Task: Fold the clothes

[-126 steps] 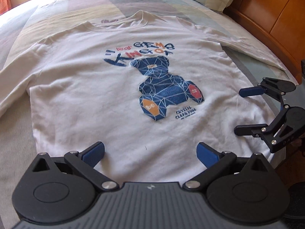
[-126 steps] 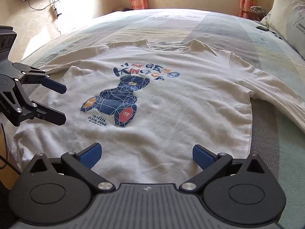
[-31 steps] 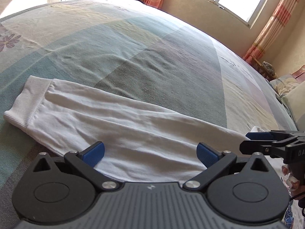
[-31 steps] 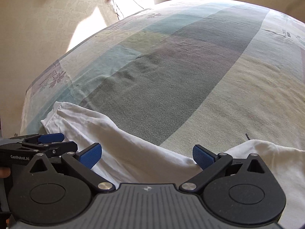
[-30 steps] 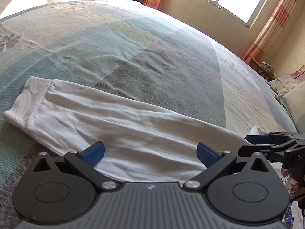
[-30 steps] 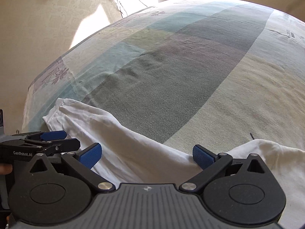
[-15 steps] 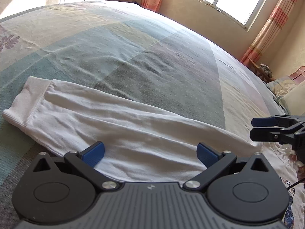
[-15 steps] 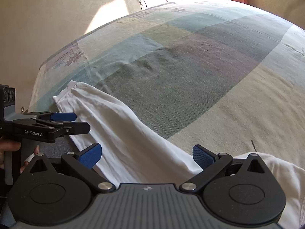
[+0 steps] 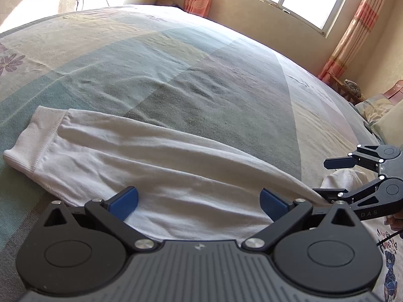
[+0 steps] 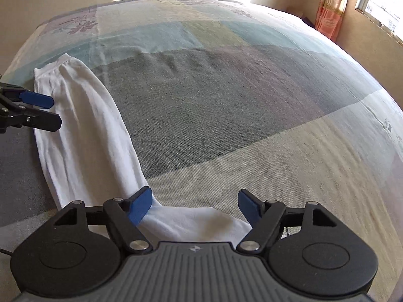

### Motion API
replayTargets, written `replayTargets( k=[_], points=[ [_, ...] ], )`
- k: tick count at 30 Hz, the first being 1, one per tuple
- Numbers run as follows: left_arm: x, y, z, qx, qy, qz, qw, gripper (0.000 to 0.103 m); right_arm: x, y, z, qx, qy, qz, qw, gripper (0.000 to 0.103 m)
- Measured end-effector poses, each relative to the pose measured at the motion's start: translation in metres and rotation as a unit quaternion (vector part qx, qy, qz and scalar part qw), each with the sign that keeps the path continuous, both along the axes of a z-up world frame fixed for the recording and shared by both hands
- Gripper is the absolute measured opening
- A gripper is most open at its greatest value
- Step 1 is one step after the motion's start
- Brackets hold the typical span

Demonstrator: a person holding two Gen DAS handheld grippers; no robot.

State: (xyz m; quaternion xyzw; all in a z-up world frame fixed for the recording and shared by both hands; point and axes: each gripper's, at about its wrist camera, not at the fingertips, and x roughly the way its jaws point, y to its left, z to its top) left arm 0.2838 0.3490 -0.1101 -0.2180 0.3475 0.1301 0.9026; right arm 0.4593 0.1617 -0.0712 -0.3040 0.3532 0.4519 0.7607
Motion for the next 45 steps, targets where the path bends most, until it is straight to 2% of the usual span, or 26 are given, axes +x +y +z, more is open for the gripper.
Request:
replayTargets(
  k=[6,14,17,18,19,20,21,26,28,31,35,36,37,43,45],
  points=[
    [0.0,-0.003,-0.001,0.017,0.002,-0.007,0.9998,0.102,-0.01,-0.001,0.004,-0.009,-0.014,0.048,0.999,0.075],
    [0.001,-0.004,-0.002,0.02,-0.003,-0.005,0.9998,0.102,0.009,-0.017,0.004,-0.009,0.059,0.071,0.996,0.072],
    [0.002,-0.005,-0.002,0.025,-0.001,-0.006,0.9997,0.102,0.011,-0.022,0.002,-0.003,0.09,0.08,0.993,0.056],
    [0.002,-0.005,-0.002,0.026,0.0,-0.005,0.9997,0.102,0.009,-0.023,0.003,0.0,0.091,0.084,0.992,0.043],
    [0.002,-0.005,-0.001,0.024,0.0,-0.004,0.9997,0.102,0.008,-0.023,0.005,0.003,0.091,0.088,0.992,0.021],
    [0.002,-0.004,-0.001,0.022,-0.001,-0.003,0.9998,0.102,0.007,-0.023,0.006,0.004,0.085,0.089,0.992,0.01],
    [0.002,-0.003,-0.001,0.019,-0.002,-0.002,0.9998,0.102,0.005,-0.022,0.008,0.003,0.072,0.087,0.994,0.006],
    [0.001,0.001,-0.001,0.006,-0.008,0.001,1.0,0.102,0.02,-0.013,0.02,0.019,-0.004,0.047,0.999,0.005],
    [0.001,0.003,-0.001,0.0,-0.01,0.002,0.9999,0.102,0.033,-0.008,0.022,0.032,-0.018,0.021,0.999,0.006],
    [-0.002,0.008,0.003,-0.023,-0.013,0.012,0.9996,0.102,0.041,0.001,0.018,0.022,-0.028,-0.006,0.999,0.007],
    [-0.018,0.022,0.01,-0.067,-0.035,0.049,0.9959,0.102,0.035,0.004,0.026,0.046,-0.023,-0.01,0.999,0.016],
    [-0.025,0.028,0.012,-0.076,-0.042,0.063,0.9942,0.102,0.033,0.004,0.028,0.053,-0.022,-0.011,0.998,0.023],
    [-0.031,0.033,0.013,-0.08,-0.047,0.077,0.9927,0.102,0.031,0.005,0.03,0.06,-0.02,-0.011,0.998,0.026],
    [-0.061,0.063,0.02,-0.087,-0.07,0.161,0.9807,0.102,0.028,0.032,0.035,0.109,0.052,0.021,0.992,0.026],
    [-0.069,0.074,0.018,-0.085,-0.064,0.192,0.9756,0.102,0.021,0.052,0.037,0.113,0.053,0.04,0.991,0.026]
  ],
)
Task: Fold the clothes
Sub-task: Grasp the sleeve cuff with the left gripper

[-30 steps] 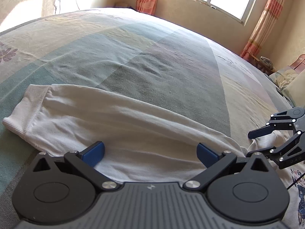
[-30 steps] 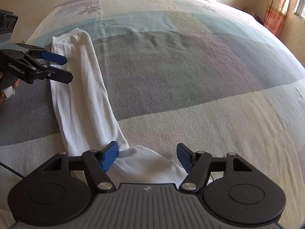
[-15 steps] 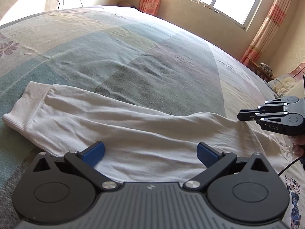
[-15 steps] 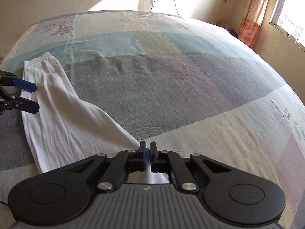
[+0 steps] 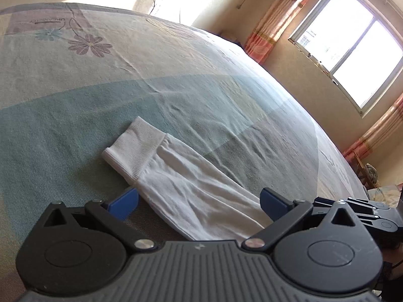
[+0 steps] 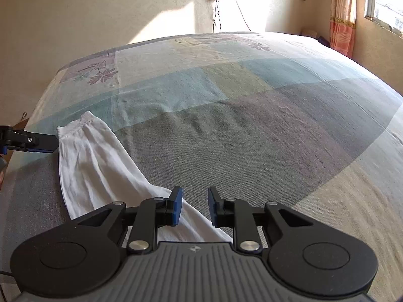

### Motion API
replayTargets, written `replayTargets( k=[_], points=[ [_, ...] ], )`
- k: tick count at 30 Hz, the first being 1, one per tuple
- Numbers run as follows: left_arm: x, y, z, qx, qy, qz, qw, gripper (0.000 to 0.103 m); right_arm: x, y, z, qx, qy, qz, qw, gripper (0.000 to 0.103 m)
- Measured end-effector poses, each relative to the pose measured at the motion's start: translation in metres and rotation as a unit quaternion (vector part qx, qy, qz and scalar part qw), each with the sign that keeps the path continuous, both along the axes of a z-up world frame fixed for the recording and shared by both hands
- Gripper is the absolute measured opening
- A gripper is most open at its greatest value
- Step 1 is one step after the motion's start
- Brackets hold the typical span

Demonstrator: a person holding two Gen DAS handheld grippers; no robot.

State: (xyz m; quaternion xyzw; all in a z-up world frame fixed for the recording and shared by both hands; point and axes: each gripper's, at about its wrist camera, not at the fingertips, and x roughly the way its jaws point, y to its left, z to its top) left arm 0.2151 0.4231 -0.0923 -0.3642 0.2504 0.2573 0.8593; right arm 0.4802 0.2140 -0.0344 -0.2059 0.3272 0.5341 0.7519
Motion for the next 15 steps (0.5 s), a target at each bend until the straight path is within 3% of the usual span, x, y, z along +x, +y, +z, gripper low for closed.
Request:
replayTargets(
  k=[4,5,7,9,11,13,15],
  points=[
    [-0.014,0.029,-0.021,-0.056,-0.018,0.034,0.9977,0.101,-0.02,0.017,0.007,0.019,0.005,0.036,0.999,0.03],
    [-0.017,0.034,-0.026,-0.063,-0.043,0.034,0.9965,0.101,-0.023,0.015,0.007,0.022,0.013,0.037,0.999,0.033],
    [-0.018,0.043,-0.033,-0.07,-0.078,0.029,0.9941,0.1,-0.027,0.007,0.006,0.03,0.037,0.034,0.998,0.054],
    [-0.013,0.052,-0.036,-0.066,-0.089,0.023,0.9935,0.1,-0.03,-0.011,0.003,0.036,0.069,0.022,0.997,0.068],
    [-0.005,0.058,-0.037,-0.055,-0.093,0.015,0.994,0.1,-0.032,-0.034,0.0,0.044,0.105,0.008,0.993,0.071],
    [0.004,0.059,-0.037,-0.029,-0.087,0.005,0.9958,0.099,-0.034,-0.061,-0.005,0.058,0.143,-0.014,0.988,0.087],
    [0.013,0.057,-0.035,-0.001,-0.068,-0.001,0.9977,0.098,-0.038,-0.091,-0.012,0.079,0.189,-0.045,0.978,0.094]
  ],
)
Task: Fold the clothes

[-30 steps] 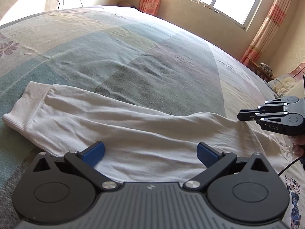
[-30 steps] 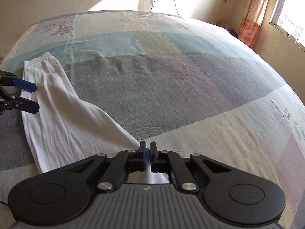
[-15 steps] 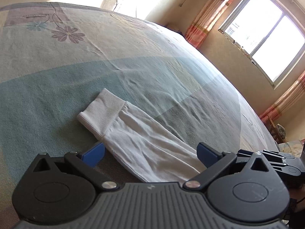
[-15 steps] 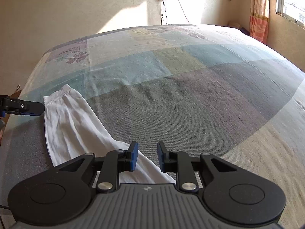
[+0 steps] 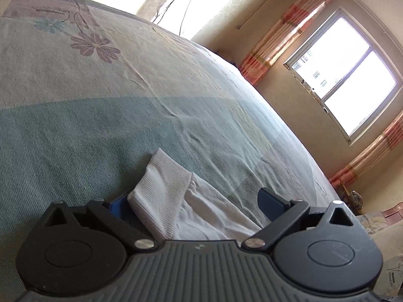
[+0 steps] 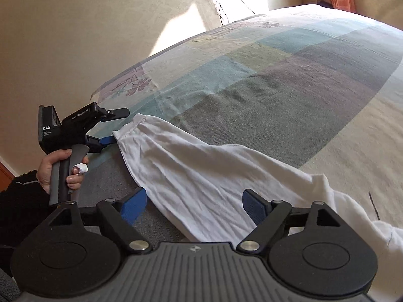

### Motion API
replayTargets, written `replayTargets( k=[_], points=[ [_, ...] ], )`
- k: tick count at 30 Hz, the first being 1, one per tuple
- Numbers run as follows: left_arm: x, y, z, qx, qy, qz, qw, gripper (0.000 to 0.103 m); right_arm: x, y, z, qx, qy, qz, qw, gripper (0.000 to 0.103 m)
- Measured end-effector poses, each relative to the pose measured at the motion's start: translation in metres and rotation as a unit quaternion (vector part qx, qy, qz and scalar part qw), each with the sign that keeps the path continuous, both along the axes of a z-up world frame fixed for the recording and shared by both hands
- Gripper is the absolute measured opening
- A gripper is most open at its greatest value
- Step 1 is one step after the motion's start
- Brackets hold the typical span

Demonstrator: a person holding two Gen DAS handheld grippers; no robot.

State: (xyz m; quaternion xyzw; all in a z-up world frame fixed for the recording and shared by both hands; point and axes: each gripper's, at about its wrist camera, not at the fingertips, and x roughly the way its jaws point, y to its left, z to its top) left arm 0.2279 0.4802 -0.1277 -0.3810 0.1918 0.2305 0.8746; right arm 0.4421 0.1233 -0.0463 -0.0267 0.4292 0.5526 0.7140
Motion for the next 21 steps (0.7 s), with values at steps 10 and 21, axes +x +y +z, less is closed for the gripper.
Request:
replayTargets(
  k=[10,21],
  points=[
    [0.012,-0.025,0.021,0.108,0.12,0.009,0.9868,0.011,-0.003,-0.054,-0.025,0.001,0.046,-0.119,0.992,0.096],
    [-0.013,-0.025,0.045,0.125,0.131,0.05,0.9822,0.031,0.056,-0.083,0.014,-0.121,-0.165,-0.213,0.955,0.096]
  ],
)
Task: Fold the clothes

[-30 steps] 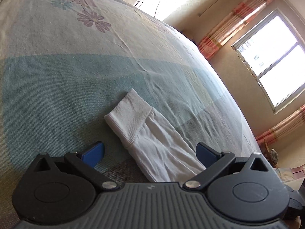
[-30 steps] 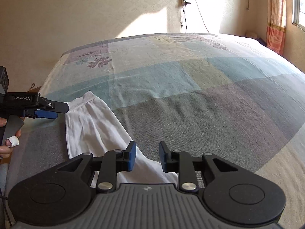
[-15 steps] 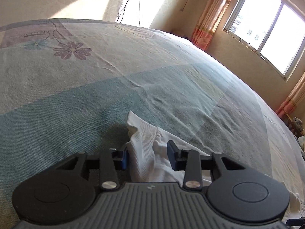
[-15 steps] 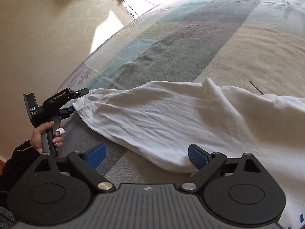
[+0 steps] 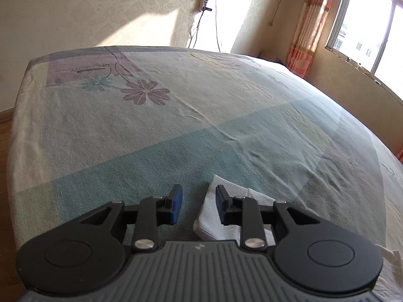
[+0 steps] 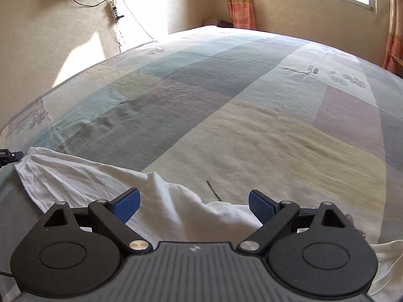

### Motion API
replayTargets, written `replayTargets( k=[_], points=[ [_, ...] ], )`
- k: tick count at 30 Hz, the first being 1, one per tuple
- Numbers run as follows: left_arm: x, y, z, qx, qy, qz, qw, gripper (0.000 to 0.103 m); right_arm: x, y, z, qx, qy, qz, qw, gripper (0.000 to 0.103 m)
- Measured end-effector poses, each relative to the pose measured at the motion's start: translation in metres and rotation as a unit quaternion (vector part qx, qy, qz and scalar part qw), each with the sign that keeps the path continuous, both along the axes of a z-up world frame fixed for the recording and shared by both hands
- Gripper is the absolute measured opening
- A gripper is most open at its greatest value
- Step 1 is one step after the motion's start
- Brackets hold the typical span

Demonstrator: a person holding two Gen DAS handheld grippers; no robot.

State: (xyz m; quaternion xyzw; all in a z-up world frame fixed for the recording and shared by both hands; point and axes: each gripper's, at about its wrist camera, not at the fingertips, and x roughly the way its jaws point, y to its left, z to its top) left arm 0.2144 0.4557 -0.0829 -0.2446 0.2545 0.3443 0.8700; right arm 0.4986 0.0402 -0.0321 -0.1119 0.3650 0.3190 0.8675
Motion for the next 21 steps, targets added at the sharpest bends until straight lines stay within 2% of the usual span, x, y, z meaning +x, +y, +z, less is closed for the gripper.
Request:
replayTargets(
  k=[2,5,8,12,14,17,19,20,21],
  points=[
    [0.001,-0.007,0.008,0.011,-0.002,-0.015,0.9998,0.037,0.016,-0.005,-0.008,-0.055,-0.023,-0.013,0.998,0.096],
    [0.009,-0.023,0.016,0.015,-0.013,-0.055,0.9983,0.047,0.033,-0.009,-0.021,-0.092,-0.031,-0.001,0.995,0.095],
    [0.024,-0.043,0.016,0.002,-0.019,-0.106,0.9942,0.048,0.039,-0.002,-0.032,-0.118,-0.034,0.065,0.99,0.085],
    [0.043,-0.066,0.009,-0.014,-0.015,-0.156,0.9875,0.048,0.039,0.011,-0.049,-0.175,-0.037,0.163,0.97,0.081],
    [0.049,-0.076,0.005,-0.015,-0.009,-0.177,0.9841,0.051,0.044,0.008,-0.052,-0.169,-0.028,0.183,0.968,0.081],
    [0.055,-0.088,0.0,-0.016,0.0,-0.197,0.9802,0.054,0.059,-0.005,-0.053,-0.122,0.031,0.175,0.977,0.074],
    [0.057,-0.092,-0.002,-0.02,0.004,-0.205,0.9785,0.055,0.057,-0.009,-0.052,-0.103,0.042,0.178,0.978,0.058],
    [0.059,-0.094,-0.003,-0.023,0.006,-0.209,0.9776,0.055,0.055,-0.011,-0.052,-0.096,0.043,0.182,0.978,0.054],
    [0.06,-0.095,-0.004,-0.024,0.008,-0.213,0.9768,0.055,0.05,-0.011,-0.051,-0.094,0.038,0.186,0.977,0.044]
  ],
)
